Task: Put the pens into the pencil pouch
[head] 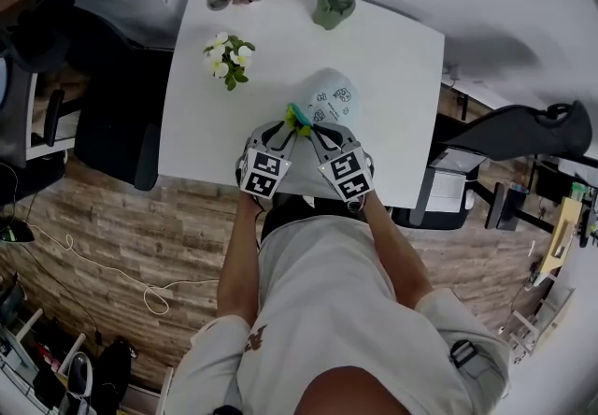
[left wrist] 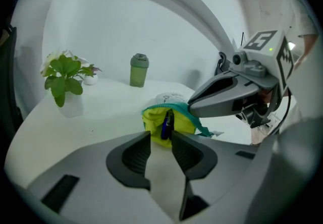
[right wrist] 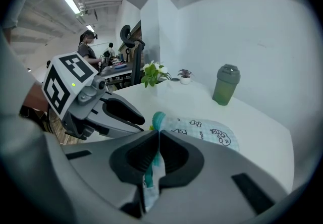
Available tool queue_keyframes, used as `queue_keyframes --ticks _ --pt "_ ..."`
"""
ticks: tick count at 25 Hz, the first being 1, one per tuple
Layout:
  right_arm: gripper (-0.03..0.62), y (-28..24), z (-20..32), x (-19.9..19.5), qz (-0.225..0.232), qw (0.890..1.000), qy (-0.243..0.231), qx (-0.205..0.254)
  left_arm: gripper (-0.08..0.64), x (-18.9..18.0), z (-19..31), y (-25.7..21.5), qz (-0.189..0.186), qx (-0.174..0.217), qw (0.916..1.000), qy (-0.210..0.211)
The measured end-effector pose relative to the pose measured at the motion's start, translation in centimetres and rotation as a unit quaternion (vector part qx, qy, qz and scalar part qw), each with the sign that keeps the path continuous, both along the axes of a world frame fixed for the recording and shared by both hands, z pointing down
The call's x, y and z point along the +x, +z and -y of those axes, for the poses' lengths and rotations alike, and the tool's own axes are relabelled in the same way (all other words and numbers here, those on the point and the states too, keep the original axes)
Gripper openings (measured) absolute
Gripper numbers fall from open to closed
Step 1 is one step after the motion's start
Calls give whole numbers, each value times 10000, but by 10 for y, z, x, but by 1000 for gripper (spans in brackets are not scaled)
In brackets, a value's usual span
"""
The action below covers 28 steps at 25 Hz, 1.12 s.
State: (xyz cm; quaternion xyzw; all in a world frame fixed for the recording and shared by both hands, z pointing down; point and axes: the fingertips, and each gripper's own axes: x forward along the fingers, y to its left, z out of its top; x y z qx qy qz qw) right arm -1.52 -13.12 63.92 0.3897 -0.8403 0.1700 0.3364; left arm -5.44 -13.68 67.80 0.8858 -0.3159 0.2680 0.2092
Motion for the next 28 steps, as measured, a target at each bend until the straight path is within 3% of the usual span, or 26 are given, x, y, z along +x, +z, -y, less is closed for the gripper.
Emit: queue_keyframes --ticks 6,11,19,28 --pt "40 2 -3 -2 -39 9999 114 82 144 -22 -4 -16 29 186 9992 -350" --pt "91 -17 -2 -1 247 9982 430 324 173 -41 3 -57 -94 628 9957 -681" --pt "152 -91 8 7 490 9860 806 1373 215 -62 21 -139 -371 1628 9800 -1080" --pt "198 -193 14 14 729 9584 1019 2564 259 -62 28 -227 -676 2556 9583 -1084"
